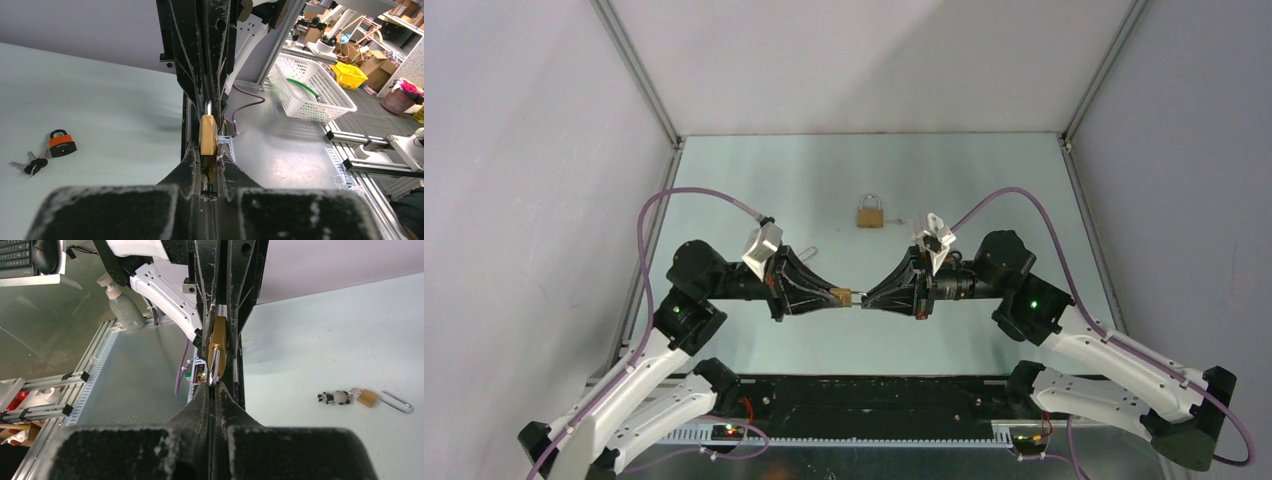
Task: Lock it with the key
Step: Lock the lock.
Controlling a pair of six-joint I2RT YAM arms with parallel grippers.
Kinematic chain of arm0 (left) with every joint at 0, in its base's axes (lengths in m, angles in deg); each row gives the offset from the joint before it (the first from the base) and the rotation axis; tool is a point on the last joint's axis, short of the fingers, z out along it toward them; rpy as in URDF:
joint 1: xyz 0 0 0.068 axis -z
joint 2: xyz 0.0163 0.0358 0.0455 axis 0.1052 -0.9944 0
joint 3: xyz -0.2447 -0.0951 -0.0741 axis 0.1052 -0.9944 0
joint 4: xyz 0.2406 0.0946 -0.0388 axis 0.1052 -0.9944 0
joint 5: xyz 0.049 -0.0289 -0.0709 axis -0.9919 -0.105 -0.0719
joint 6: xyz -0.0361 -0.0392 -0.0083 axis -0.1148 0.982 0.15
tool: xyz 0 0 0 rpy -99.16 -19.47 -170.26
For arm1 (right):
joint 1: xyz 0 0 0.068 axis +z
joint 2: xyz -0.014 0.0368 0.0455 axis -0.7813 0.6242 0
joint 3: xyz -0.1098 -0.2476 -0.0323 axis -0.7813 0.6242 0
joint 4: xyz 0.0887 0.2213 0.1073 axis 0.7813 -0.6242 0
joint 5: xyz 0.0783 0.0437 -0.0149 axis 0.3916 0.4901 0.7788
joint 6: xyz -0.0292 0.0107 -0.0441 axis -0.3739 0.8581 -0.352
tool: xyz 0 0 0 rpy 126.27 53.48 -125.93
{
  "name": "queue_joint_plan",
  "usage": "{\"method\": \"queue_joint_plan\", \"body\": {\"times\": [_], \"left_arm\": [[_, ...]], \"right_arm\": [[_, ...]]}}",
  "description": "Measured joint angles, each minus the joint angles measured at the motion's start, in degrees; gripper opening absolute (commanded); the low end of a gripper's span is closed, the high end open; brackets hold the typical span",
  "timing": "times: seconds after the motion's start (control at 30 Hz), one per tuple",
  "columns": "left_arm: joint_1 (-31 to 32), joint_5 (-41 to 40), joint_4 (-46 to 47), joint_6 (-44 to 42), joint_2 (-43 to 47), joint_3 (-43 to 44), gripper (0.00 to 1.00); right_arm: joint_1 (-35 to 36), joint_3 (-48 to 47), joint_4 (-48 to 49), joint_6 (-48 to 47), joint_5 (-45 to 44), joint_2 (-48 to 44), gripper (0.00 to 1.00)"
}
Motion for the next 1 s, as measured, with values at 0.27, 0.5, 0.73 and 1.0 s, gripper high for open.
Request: {"method": "queue_joint_plan", "body": {"times": [0.27, 0.5, 0.73, 1.0], "left_arm": [[0.0, 1.0, 0.0, 0.0, -2.6, 0.7, 0.0], [1.9, 1.6, -0.1, 0.5, -5.5, 1.0, 0.0], [3.5, -0.1, -2.2, 1.1, -6.1, 1.0, 0.0], [4.0, -17.7, -0.4, 6.2, -6.8, 1.0, 0.0]], "right_arm": [[0.0, -0.4, -1.8, 0.5, -1.3, 0.2, 0.0], [-0.3, -1.9, -7.2, 1.1, -0.1, 0.7, 0.0], [-0.8, -2.6, -11.5, 3.0, 0.2, 0.9, 0.0], [-9.2, 3.8, -2.2, 12.3, -9.2, -4.2, 0.55]]}}
